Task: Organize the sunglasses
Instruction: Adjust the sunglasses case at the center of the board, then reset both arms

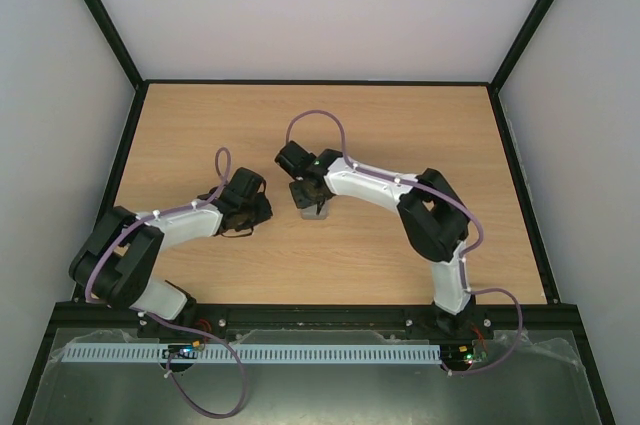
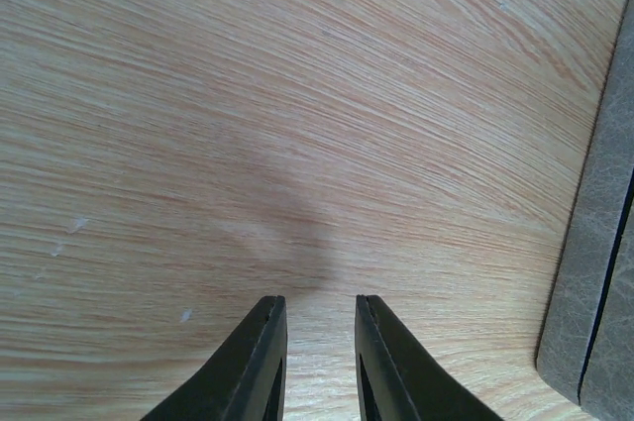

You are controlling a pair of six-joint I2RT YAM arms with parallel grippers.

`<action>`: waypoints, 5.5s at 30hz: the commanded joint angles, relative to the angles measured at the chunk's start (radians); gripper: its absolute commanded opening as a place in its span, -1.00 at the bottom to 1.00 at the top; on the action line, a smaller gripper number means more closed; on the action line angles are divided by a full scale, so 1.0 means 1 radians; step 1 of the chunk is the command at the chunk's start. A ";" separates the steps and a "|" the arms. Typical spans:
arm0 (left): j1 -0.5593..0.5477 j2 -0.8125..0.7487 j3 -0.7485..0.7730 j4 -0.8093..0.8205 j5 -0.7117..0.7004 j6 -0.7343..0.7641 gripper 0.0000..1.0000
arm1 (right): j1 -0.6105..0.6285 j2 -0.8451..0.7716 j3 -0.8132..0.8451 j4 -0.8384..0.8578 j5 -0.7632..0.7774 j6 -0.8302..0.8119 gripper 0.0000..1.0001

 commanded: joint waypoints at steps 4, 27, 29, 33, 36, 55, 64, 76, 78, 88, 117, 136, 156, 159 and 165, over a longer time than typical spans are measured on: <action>0.005 -0.020 0.010 -0.037 -0.015 0.018 -0.56 | -0.058 -0.154 -0.008 -0.034 0.078 0.007 -0.26; -0.015 -0.201 -0.074 -0.125 0.018 0.056 0.02 | -0.284 0.226 0.302 -0.012 -0.104 -0.007 -0.27; -0.015 -0.195 -0.077 -0.123 0.017 0.055 0.01 | -0.238 0.247 0.319 -0.018 -0.115 -0.017 -0.27; -0.015 -0.202 -0.085 -0.126 0.014 0.051 -0.01 | -0.163 0.229 0.266 0.013 -0.142 -0.034 -0.28; -0.015 -0.222 -0.097 -0.134 0.012 0.047 -0.02 | -0.120 0.184 0.202 0.039 -0.158 -0.063 -0.28; -0.016 -0.396 -0.106 -0.242 -0.020 0.010 -0.02 | 0.011 -0.402 -0.362 0.133 -0.151 0.061 -0.23; -0.016 -0.441 -0.097 -0.263 -0.039 0.008 -0.02 | 0.212 -0.503 -0.592 0.263 -0.186 0.246 -0.23; -0.016 -0.452 -0.132 -0.235 -0.055 0.005 -0.01 | 0.199 -0.389 -0.606 0.248 0.038 0.315 -0.23; -0.016 -0.457 -0.130 -0.231 -0.056 0.005 -0.01 | 0.185 -0.376 -0.599 0.238 0.055 0.313 -0.23; -0.015 -0.451 -0.116 -0.206 -0.057 0.020 0.00 | 0.120 -0.317 -0.548 0.205 0.138 0.270 -0.23; 0.088 -0.547 0.012 -0.179 -0.062 0.237 0.98 | -0.149 -0.911 -0.615 0.233 0.477 0.156 0.97; 0.422 -0.448 -0.244 0.402 -0.219 0.561 0.98 | -0.603 -1.000 -0.944 0.928 0.443 -0.032 0.97; 0.684 -0.013 -0.212 0.876 0.032 0.658 0.99 | -0.783 -0.689 -1.096 1.389 0.450 -0.098 0.97; 0.683 0.023 -0.199 0.922 0.047 0.660 0.99 | -0.791 -0.658 -1.115 1.448 0.454 -0.101 0.97; 0.683 0.080 -0.154 0.930 0.059 0.685 0.98 | -0.802 -0.570 -1.137 1.529 0.455 -0.112 0.97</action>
